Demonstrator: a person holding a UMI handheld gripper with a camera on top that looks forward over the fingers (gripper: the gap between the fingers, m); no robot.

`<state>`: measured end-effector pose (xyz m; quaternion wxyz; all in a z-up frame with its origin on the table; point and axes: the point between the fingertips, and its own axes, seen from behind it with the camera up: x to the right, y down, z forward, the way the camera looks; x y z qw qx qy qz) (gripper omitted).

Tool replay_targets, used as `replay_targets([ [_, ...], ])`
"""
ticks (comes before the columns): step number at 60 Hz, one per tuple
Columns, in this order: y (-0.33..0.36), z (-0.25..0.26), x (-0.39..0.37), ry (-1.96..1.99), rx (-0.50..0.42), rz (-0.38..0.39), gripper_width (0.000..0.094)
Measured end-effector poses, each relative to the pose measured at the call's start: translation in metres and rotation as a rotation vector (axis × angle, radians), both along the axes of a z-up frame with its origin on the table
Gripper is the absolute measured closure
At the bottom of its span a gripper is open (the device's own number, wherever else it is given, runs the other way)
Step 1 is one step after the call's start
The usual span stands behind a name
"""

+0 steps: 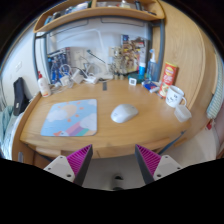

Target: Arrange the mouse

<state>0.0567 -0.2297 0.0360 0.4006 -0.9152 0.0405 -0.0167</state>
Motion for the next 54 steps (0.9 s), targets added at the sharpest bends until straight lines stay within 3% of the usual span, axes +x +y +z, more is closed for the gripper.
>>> replay_targets([
  [9,0.025,-0.026,0.055,-0.015,-0.056,-0.040,0.0087],
  [18,0.064,-0.036,0.060,0.024,-0.089,-0.037,0.0086],
  [45,0.162,-0.051,0.037,0.093,-0.180,0.078,0.0102],
  [54,0.188,-0.052,0.029,0.100,-0.209,0.135,0.0184],
])
